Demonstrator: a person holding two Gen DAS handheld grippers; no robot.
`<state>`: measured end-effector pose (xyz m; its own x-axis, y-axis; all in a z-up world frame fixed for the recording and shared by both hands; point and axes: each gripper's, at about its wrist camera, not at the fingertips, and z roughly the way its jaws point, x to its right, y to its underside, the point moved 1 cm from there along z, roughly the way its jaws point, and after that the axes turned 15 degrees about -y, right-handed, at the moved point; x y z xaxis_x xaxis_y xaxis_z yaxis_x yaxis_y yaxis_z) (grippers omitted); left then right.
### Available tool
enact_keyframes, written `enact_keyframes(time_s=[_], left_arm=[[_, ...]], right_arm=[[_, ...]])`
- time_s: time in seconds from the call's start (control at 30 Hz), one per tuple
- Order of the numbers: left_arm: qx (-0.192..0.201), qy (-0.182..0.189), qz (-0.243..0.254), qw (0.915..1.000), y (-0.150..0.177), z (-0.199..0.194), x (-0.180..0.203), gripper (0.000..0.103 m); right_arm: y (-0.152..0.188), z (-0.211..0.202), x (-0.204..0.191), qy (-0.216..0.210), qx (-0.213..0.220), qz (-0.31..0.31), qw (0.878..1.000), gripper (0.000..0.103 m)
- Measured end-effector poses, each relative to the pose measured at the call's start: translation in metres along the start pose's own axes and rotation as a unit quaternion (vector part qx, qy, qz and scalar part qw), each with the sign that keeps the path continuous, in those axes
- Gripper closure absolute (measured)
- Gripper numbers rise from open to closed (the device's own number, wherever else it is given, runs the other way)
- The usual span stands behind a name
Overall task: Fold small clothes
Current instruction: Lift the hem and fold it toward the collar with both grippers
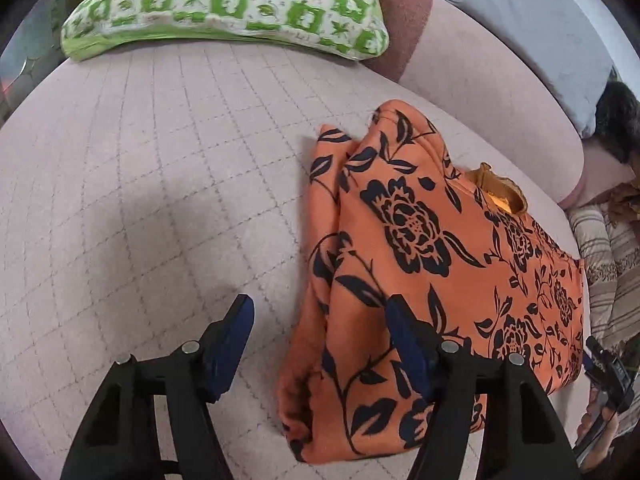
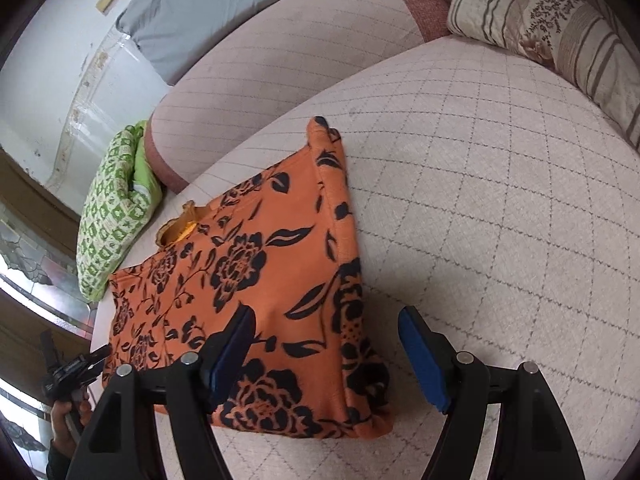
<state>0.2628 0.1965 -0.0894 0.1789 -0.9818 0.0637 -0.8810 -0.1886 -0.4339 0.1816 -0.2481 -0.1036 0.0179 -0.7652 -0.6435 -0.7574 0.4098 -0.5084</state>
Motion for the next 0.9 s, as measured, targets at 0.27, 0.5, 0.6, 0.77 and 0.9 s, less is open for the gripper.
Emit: enact_keyframes(time_s=[0.27,0.5,0.6,0.77,0.9], left_arm=[[0.033,0.004,0.021,0.9992,0.002,-0.024,0.009,0.093],[0.045,-0.016,0.011,0.9988,0.048,-0.030,-0.007,0.101],[0.062,-0.004,-0.012,0.9980,0.043,-0.037,-0.014,0.056],[0.113,0.011,0.005,0.9935,-0.004,-0.045,-0.006,0.042],[0.097,0.008,0.050,0.9940,-0.040,-0.018,0.017,0.042]], right_arm=[[-0.001,-0.003,-0.005,0.010,-0.006,-0.009,1.000,0.027],[-0.005,-0.003,-0.008,0.010,-0.004,-0.011,1.000,0.025],[-0.014,0.004,-0.007,0.016,-0.008,-0.010,1.000,0.025],[-0.042,0.012,-0.007,0.024,0.012,-0.024,0.999,0.022],[-0.071,0.035,-0.014,0.037,0.005,-0.059,0.998,0.022]])
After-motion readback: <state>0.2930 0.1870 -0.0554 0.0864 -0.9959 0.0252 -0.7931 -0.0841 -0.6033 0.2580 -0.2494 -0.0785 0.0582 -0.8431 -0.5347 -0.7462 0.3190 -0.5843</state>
